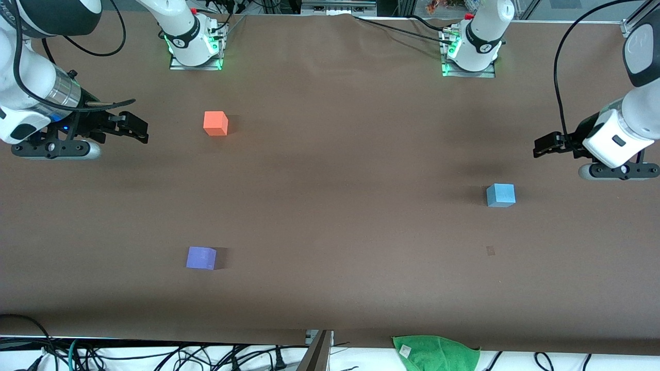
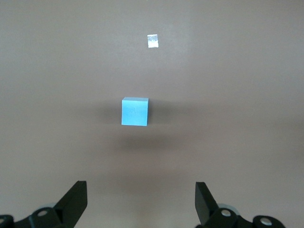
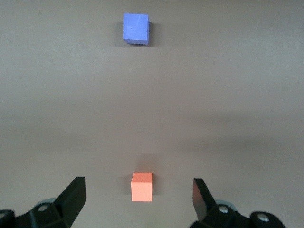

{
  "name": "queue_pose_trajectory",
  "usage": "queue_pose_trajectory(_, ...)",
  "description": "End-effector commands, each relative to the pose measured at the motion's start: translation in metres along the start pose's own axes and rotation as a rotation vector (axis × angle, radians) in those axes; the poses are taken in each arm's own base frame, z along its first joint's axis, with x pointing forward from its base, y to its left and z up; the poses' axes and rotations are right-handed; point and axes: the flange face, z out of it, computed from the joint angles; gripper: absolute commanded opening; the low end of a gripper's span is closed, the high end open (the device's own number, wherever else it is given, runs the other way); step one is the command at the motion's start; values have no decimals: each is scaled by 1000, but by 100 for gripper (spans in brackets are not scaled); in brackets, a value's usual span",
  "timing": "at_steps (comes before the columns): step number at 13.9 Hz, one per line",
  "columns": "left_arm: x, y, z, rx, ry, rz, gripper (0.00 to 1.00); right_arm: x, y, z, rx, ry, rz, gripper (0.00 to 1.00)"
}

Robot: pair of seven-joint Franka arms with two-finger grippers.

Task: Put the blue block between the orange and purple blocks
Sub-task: 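Reach the left gripper down over the light-blue cube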

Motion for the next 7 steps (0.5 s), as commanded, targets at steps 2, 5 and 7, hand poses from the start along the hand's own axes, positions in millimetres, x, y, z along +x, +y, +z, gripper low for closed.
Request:
queue_pose_trajectory(2,46,-4,57,6,36,18,100,-3,1,-4,15,-1,-2,99)
queue_pose_trajectory(5,66,-6,103,6,6,23,98,-1,2,-2,21,-1,1,99)
queue_pose_trajectory(7,78,-5,132,4,7,26,100,-2,2,-3,21,-4,3,99)
